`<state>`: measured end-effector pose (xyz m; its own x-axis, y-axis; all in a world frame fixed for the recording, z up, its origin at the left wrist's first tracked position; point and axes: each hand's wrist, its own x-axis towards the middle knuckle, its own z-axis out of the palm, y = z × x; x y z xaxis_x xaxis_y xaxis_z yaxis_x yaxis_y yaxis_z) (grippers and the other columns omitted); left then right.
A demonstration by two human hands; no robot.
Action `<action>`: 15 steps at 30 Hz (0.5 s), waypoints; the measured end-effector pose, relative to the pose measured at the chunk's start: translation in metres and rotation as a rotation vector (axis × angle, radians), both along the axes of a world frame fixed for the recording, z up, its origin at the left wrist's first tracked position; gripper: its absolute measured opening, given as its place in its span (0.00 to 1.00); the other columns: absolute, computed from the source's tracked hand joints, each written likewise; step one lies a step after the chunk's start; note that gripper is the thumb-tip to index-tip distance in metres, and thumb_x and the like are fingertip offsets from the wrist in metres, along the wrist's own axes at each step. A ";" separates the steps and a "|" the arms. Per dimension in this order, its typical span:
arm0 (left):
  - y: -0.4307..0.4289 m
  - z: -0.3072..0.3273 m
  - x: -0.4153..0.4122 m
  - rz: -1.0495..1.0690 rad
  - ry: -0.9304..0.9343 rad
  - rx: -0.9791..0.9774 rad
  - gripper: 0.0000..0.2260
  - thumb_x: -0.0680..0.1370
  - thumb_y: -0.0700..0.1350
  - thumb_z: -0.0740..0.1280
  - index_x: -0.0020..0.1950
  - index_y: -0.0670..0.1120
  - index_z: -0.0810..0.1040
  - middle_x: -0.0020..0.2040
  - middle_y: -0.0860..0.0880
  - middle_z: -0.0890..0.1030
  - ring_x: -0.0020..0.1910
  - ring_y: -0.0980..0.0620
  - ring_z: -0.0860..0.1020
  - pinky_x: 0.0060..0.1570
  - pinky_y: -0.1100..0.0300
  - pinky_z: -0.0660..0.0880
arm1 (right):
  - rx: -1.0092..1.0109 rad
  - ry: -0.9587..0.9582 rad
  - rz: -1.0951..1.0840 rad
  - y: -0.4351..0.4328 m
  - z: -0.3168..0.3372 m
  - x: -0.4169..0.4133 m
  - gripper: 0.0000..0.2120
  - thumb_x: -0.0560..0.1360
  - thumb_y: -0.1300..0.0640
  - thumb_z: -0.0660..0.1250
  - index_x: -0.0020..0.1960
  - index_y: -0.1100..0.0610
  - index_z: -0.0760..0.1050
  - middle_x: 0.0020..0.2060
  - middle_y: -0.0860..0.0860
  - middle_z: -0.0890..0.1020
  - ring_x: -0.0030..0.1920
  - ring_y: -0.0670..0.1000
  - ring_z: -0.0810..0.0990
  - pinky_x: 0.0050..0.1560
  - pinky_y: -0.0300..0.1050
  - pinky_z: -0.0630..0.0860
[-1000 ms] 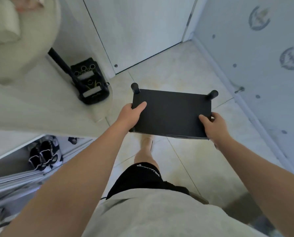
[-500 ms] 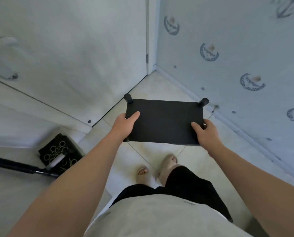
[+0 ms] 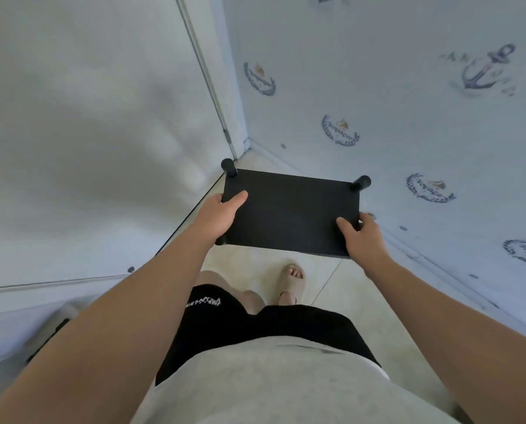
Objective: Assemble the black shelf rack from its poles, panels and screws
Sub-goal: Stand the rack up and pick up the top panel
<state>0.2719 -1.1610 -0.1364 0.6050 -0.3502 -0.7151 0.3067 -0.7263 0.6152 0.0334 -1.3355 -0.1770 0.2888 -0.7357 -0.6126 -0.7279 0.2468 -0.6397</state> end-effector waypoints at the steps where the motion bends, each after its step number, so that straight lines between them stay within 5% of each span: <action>1: -0.015 -0.002 0.009 -0.026 -0.009 0.006 0.18 0.75 0.66 0.66 0.51 0.53 0.79 0.48 0.55 0.83 0.45 0.54 0.82 0.35 0.60 0.73 | 0.003 0.008 -0.015 -0.009 -0.002 0.005 0.24 0.80 0.43 0.65 0.71 0.54 0.70 0.55 0.51 0.80 0.52 0.53 0.80 0.46 0.47 0.75; 5: -0.072 -0.021 0.050 -0.129 -0.007 0.033 0.17 0.75 0.65 0.66 0.49 0.52 0.79 0.48 0.54 0.83 0.44 0.54 0.82 0.39 0.58 0.74 | 0.016 0.030 -0.099 -0.039 -0.016 0.029 0.23 0.80 0.44 0.66 0.70 0.55 0.70 0.53 0.50 0.80 0.49 0.50 0.79 0.40 0.44 0.73; 11: -0.150 -0.077 0.107 -0.295 0.034 0.098 0.18 0.76 0.64 0.66 0.55 0.51 0.77 0.49 0.52 0.82 0.47 0.50 0.81 0.40 0.57 0.75 | 0.113 0.095 -0.286 -0.072 -0.053 0.068 0.22 0.80 0.45 0.66 0.70 0.55 0.71 0.56 0.53 0.80 0.54 0.56 0.81 0.57 0.58 0.81; 15: -0.190 -0.119 0.143 -0.409 0.050 0.082 0.19 0.77 0.62 0.67 0.59 0.50 0.76 0.50 0.52 0.82 0.46 0.52 0.80 0.38 0.59 0.73 | 0.127 0.127 -0.373 -0.088 -0.085 0.097 0.23 0.81 0.46 0.66 0.71 0.55 0.70 0.56 0.52 0.79 0.51 0.54 0.80 0.47 0.48 0.78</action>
